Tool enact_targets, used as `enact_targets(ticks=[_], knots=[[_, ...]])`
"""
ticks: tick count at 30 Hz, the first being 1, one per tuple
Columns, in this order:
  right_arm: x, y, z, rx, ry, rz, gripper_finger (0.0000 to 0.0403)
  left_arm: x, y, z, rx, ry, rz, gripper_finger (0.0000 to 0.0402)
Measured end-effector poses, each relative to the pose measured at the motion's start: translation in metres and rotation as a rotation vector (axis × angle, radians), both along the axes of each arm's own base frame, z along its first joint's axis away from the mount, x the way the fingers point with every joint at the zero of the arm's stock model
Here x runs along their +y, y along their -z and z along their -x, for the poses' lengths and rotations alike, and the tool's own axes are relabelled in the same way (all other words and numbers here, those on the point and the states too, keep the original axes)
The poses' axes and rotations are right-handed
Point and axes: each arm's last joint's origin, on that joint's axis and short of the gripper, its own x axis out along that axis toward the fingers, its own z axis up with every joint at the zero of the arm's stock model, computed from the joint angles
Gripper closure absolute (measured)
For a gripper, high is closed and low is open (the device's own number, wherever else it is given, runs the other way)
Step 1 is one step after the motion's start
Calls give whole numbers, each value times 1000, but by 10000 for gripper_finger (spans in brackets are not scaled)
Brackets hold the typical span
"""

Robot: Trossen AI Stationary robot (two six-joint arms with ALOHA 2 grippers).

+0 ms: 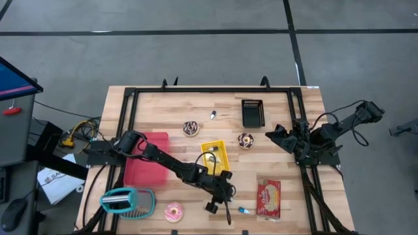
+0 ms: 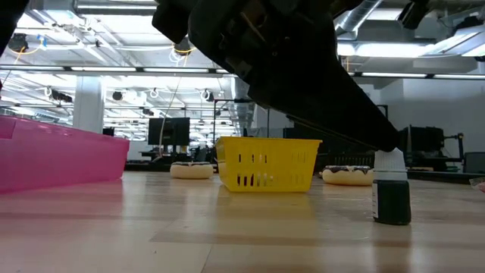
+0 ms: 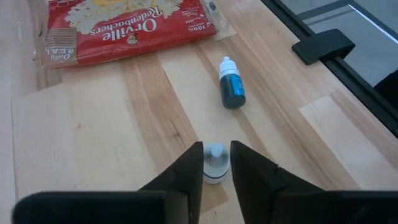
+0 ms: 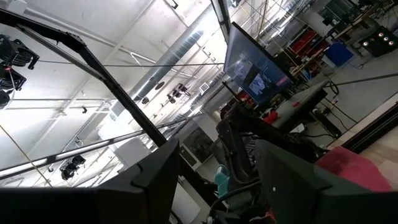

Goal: Pick & Place Food Item
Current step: Put the green food coloring bottle into the yellow bin

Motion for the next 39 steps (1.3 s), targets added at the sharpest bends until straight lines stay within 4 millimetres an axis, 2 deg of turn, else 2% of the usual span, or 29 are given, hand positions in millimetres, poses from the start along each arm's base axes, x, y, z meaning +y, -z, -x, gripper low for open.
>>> enact_targets(ticks=[14, 28, 31, 34, 39], knots=[[0, 0, 0, 0, 0, 0, 200, 1, -1, -1, 12, -18, 50, 396], [2, 1, 0, 7, -8, 2, 200, 4, -3, -2, 6, -85, 42, 400], [8, 3, -2, 27, -43, 4, 200, 7, -14, 0, 10, -139, 73, 400], [18, 10, -7, 69, -100, -10, 200, 10, -35, 5, -3, -193, 83, 397], [43, 31, -19, 208, -204, -16, 200, 18, -89, 26, -37, -222, 49, 362]])
